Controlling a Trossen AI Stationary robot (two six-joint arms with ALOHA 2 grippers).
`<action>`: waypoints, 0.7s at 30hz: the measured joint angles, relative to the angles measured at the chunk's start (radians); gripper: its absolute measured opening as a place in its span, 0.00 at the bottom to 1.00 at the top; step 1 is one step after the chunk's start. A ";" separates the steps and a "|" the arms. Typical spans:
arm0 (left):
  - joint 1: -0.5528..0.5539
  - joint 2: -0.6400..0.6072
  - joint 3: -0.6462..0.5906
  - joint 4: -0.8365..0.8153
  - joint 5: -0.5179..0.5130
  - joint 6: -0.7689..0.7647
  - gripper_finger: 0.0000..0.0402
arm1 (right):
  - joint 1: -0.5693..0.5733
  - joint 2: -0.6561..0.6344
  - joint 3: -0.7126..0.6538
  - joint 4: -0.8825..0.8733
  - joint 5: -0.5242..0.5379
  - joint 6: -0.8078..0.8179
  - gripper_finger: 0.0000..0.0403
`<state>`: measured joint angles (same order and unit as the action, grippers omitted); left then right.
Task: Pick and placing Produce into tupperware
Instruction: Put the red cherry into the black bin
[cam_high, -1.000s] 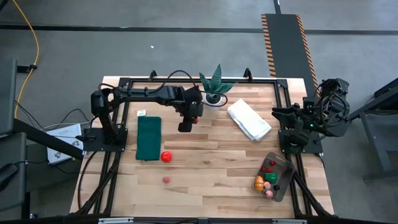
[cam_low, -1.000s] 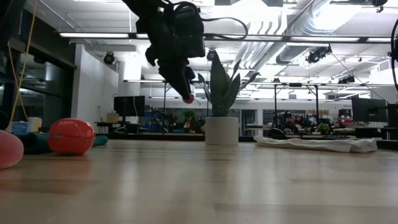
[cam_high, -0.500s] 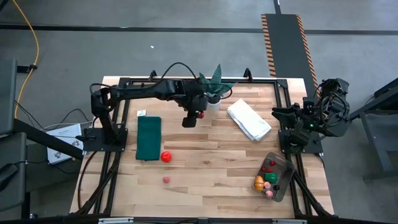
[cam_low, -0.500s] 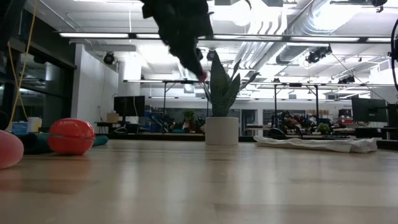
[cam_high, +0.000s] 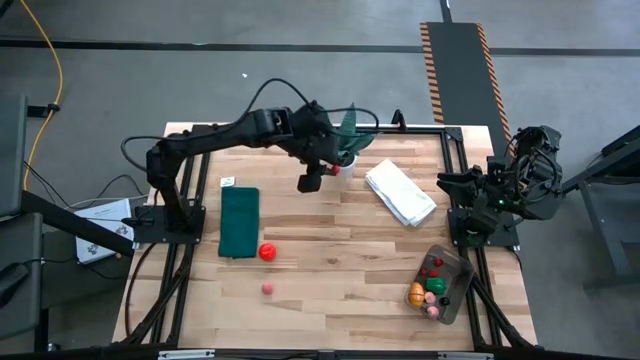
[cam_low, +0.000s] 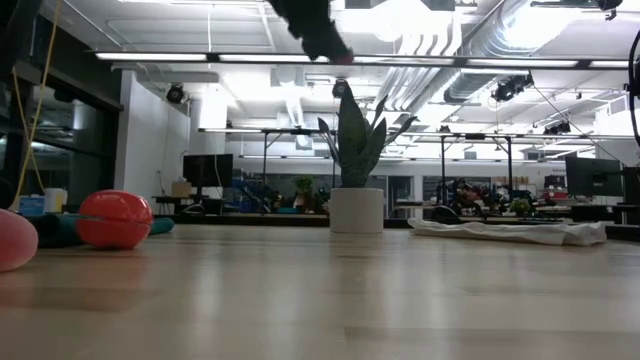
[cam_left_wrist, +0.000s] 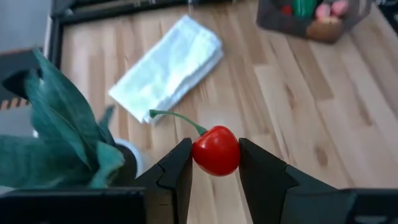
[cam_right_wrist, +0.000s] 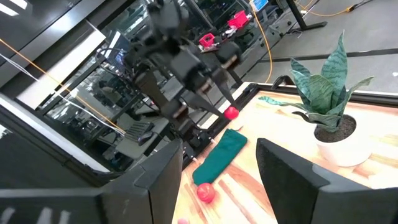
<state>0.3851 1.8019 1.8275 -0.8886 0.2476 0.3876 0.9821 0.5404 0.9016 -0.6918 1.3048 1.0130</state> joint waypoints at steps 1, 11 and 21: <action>0.000 0.000 0.020 -0.010 0.004 0.000 0.27 | 0.000 0.000 0.000 0.000 0.000 0.000 0.49; 0.000 0.001 0.210 -0.066 0.007 0.000 0.27 | 0.000 0.000 0.000 0.000 -0.003 0.000 0.49; -0.001 0.001 0.431 -0.103 0.007 0.000 0.27 | 0.000 0.000 0.000 0.000 -0.003 -0.001 0.49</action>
<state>0.3841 1.8027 2.2584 -0.9919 0.2547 0.3878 0.9817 0.5404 0.9016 -0.6914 1.3018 1.0124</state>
